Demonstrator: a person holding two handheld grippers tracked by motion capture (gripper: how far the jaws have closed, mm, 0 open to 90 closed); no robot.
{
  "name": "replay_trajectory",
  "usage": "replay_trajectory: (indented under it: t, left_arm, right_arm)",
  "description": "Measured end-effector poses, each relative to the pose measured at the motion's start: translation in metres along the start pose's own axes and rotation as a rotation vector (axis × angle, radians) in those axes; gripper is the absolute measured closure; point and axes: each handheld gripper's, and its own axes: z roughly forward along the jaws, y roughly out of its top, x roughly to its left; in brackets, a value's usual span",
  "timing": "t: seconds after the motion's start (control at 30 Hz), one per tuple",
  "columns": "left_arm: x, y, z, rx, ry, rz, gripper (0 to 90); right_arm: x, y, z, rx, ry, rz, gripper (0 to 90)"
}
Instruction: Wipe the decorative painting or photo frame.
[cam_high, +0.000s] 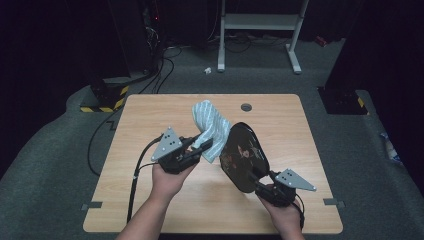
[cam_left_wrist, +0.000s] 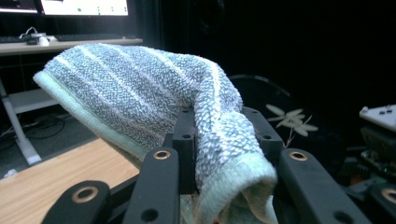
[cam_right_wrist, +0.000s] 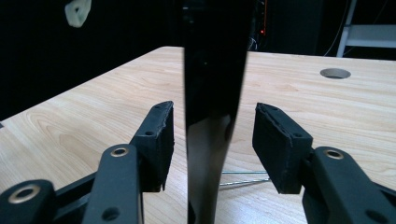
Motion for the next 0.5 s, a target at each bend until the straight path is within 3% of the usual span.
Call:
replay_trajectory:
  t: [0.27,0.5]
  left_arm:
    - [-0.005,0.013,0.006,-0.022,-0.007,0.011,70.1]
    - [-0.006,0.015,0.008,-0.017,-0.006,0.016,70.1]
  right_arm:
    - [-0.004,0.000,-0.004,-0.014,0.011,0.003,52.9]
    - [-0.003,0.000,-0.006,-0.014,0.015,0.004,54.1]
